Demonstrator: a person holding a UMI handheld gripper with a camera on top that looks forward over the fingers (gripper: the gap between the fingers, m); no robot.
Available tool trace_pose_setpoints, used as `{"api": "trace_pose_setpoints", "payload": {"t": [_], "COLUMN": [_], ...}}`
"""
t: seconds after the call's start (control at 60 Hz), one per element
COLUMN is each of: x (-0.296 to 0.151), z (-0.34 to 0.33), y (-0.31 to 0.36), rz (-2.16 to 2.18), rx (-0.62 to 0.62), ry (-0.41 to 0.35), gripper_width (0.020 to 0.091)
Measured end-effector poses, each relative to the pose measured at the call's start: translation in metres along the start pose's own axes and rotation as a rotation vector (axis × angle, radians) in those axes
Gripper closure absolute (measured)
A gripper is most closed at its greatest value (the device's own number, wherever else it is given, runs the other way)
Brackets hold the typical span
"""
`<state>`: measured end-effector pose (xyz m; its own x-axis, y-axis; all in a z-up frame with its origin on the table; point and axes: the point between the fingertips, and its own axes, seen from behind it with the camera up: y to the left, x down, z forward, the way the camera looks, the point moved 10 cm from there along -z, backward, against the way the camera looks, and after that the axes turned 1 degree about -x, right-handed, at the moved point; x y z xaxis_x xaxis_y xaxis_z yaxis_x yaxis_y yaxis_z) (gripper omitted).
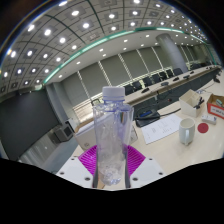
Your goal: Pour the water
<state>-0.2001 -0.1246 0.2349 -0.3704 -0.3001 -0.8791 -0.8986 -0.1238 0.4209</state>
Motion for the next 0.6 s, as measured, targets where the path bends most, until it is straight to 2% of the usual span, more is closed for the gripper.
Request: {"api": "trace_pose_setpoints", "payload": {"t": [0.133,0.283,0.367,0.6], "x": [-0.056,-0.093,-0.102,-0.088], "z": [0.032,0.06,0.067,0.094], "y": [-0.029,-0.082,-0.112,-0.176], "rz": [0.366,0.751,0.973,1.439], "rx": [-0.129,-0.193,-0.222,-0.259], "ry": [-0.025,-0.037,-0.037,-0.014], "gripper_width": [0.0741,0.0743,0.0741,0.0741]}}
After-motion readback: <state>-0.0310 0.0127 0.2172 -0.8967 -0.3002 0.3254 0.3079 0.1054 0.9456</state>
